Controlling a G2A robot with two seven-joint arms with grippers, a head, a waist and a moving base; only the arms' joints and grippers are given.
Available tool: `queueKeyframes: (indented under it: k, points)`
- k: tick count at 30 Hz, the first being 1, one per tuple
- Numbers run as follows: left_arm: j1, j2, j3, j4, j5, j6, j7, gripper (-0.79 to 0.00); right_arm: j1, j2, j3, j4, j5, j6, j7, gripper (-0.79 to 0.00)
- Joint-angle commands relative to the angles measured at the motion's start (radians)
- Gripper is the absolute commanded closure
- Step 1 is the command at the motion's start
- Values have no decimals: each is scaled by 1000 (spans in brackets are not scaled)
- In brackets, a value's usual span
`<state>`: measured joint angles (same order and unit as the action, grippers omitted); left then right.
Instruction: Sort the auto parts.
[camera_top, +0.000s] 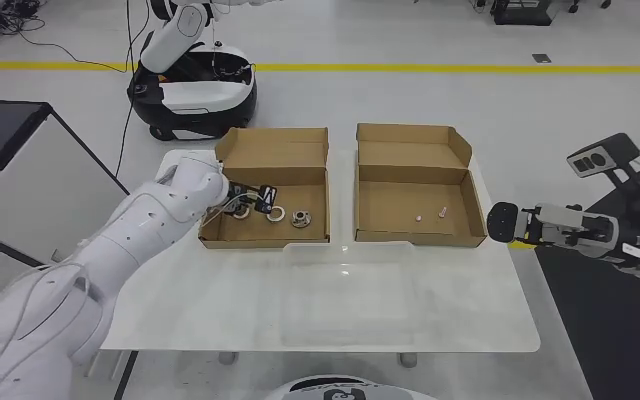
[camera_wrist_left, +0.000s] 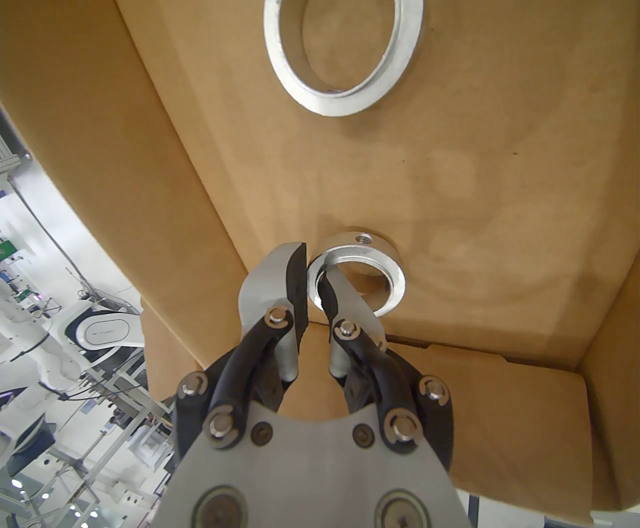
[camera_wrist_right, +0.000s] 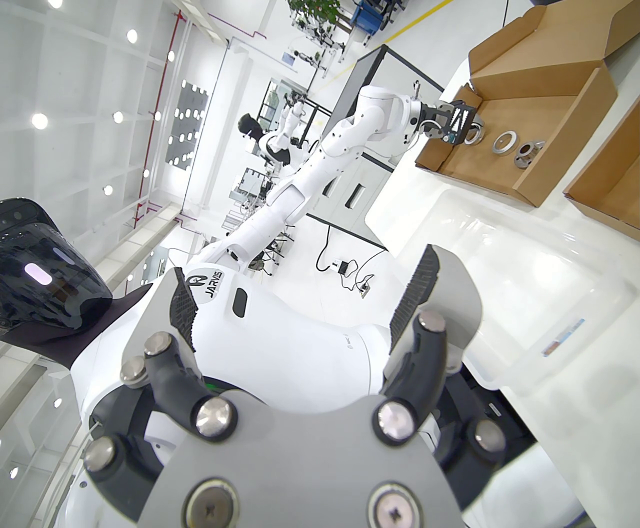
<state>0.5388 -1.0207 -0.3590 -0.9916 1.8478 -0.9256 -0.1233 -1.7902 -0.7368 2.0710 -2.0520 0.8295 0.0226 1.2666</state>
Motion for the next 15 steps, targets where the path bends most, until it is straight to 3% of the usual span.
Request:
queueKeyframes:
  k: [1,6,8,9,10,11,12,15]
  points:
    - [4,-2,0,6,7,1,3,0,0,0,0,0,0,0,0,-785]
    - [10,-8,-7,11,17,-1,6,0,0,0,0,0,0,0,0,-785]
    - [10,-10,-11,8,20,-1,8,-256,0,0,0,0,0,0,0,-785]
    - [10,-10,-14,6,21,-2,9,-345,0,0,0,0,0,0,0,-785]
    - [9,-11,-18,4,22,-2,9,-573,0,0,0,0,0,0,0,-785]
    - [8,-11,-20,2,24,-4,8,-702,0,0,0,0,0,0,0,-785]
    - [7,-11,-23,0,26,-7,8,-785,0,0,0,0,0,0,0,-785]
    - [3,-10,-35,-13,34,-9,5,-785,0,0,0,0,0,0,0,-785]
